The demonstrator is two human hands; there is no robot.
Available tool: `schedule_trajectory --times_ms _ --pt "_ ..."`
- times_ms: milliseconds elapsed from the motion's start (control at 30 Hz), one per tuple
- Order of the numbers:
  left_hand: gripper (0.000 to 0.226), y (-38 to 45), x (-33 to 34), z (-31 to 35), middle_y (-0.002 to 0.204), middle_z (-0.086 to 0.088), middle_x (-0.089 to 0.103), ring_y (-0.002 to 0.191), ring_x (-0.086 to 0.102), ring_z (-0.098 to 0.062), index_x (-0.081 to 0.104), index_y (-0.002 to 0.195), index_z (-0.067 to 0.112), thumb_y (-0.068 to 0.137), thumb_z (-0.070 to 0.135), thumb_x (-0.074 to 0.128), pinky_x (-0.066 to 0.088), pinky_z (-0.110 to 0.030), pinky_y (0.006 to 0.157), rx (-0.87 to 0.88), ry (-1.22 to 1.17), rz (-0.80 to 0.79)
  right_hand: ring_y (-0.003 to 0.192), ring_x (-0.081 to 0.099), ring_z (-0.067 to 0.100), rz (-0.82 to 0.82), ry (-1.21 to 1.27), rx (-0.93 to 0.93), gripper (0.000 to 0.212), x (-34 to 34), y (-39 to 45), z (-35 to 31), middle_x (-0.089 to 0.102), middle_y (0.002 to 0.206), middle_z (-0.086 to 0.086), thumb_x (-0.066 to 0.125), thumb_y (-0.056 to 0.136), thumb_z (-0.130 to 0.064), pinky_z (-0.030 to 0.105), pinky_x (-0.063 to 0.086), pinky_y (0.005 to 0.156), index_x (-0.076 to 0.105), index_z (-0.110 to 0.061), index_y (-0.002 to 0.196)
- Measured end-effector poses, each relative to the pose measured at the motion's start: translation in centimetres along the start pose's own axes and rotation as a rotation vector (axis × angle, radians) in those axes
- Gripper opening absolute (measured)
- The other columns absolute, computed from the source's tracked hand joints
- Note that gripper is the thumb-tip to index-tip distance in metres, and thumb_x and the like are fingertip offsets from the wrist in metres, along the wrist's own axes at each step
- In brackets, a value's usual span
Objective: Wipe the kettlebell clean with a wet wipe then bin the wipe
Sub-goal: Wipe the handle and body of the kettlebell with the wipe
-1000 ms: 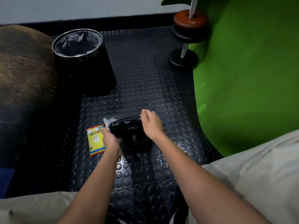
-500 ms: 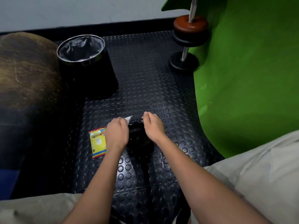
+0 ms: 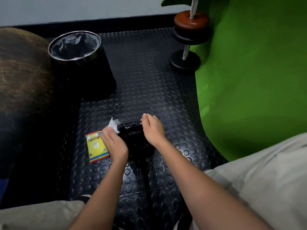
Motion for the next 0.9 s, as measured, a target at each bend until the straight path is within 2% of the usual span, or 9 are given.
schedule_trajectory --times_ms 67,133,167,233,367,567,733,800,900 --pt "0.038 0.0 0.2 -2.8 0.109 0.002 0.056 0.102 0.052 -0.018 0.053 0.107 0.016 0.1 0.046 0.031 0.042 -0.032 0.094 -0.323 -0.242 0.015 0.097 0.055 0.021 0.002 0.004 -0.002 0.049 0.0 0.0 -0.1 0.059 0.096 -0.001 0.025 0.106 -0.048 0.05 0.046 0.095 0.054 -0.016 0.083" --pt "0.037 -0.8 1.2 -4.8 0.096 0.001 0.066 0.082 0.061 -0.017 0.061 0.102 0.017 0.097 0.045 0.037 0.053 -0.026 0.071 -0.634 -0.478 -0.039 0.095 0.054 0.021 -0.001 0.008 -0.007 0.048 0.0 -0.1 -0.1 0.058 0.095 0.0 0.026 0.106 -0.047 0.049 0.046 0.095 0.053 -0.015 0.082" --pt "0.031 -0.9 1.7 -4.8 0.09 -0.001 0.067 0.072 0.062 -0.016 0.063 0.097 0.018 0.098 0.036 0.037 0.052 -0.022 0.059 -0.69 -0.533 -0.109 0.095 0.054 0.021 -0.006 0.012 -0.007 0.048 0.0 -0.1 -0.2 0.058 0.095 0.0 0.026 0.107 -0.046 0.048 0.046 0.095 0.053 -0.014 0.084" --pt "0.029 -0.6 2.1 -4.1 0.087 -0.004 0.069 0.067 0.064 -0.017 0.065 0.094 0.017 0.098 0.024 0.037 0.051 -0.025 0.057 -0.675 -0.534 -0.235 0.095 0.054 0.02 -0.013 0.021 -0.004 0.048 0.0 -0.1 -0.2 0.057 0.096 -0.001 0.026 0.107 -0.045 0.047 0.046 0.095 0.055 -0.012 0.086" --pt "0.03 0.1 0.8 -3.7 0.072 0.0 0.062 0.056 0.054 -0.016 0.061 0.088 0.021 0.099 0.028 0.034 0.043 -0.02 0.045 -0.639 -0.321 -0.234 0.097 0.055 0.021 -0.016 0.025 0.006 0.049 0.0 -0.1 -0.2 0.058 0.098 0.0 0.026 0.107 -0.046 0.047 0.046 0.095 0.056 -0.013 0.088" --pt "0.033 2.4 0.1 1.1 0.075 0.001 0.047 0.073 0.038 -0.021 0.039 0.068 0.015 0.099 0.024 0.031 0.031 -0.037 0.065 -0.125 0.251 -0.218 0.099 0.056 0.021 -0.019 0.034 0.025 0.049 -0.1 -0.1 0.1 0.058 0.101 -0.001 0.026 0.107 -0.046 0.046 0.047 0.095 0.058 -0.013 0.092" --pt "0.034 1.2 2.1 6.0 0.073 -0.002 0.05 0.075 0.047 -0.028 0.039 0.065 0.021 0.096 0.027 0.026 0.036 -0.04 0.069 0.415 0.499 -0.294 0.1 0.055 0.022 -0.003 0.019 0.019 0.048 -0.1 -0.1 0.2 0.059 0.1 0.0 0.026 0.106 -0.046 0.046 0.046 0.094 0.058 -0.015 0.09" --pt "0.036 0.2 2.4 6.5 0.078 0.0 0.055 0.079 0.05 -0.026 0.049 0.073 0.02 0.098 0.028 0.025 0.039 -0.041 0.075 0.518 0.578 -0.276 0.1 0.056 0.022 -0.009 0.019 0.017 0.047 -0.2 -0.1 0.2 0.06 0.1 0.0 0.026 0.106 -0.045 0.045 0.046 0.094 0.059 -0.015 0.09" --pt "0.036 -2.1 1.6 6.7 0.101 0.003 0.06 0.096 0.051 -0.019 0.063 0.106 0.016 0.104 0.024 0.028 0.04 -0.037 0.092 0.605 0.454 -0.218 0.1 0.056 0.022 -0.021 0.035 0.018 0.047 -0.4 0.0 0.4 0.06 0.101 0.001 0.028 0.107 -0.043 0.042 0.046 0.092 0.061 -0.013 0.094"
Point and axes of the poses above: each hand's wrist, its own y-axis towards the middle knuckle, its own x-axis out of the palm, z = x × y, the point moved 10 cm from there along y, towards the middle knuckle
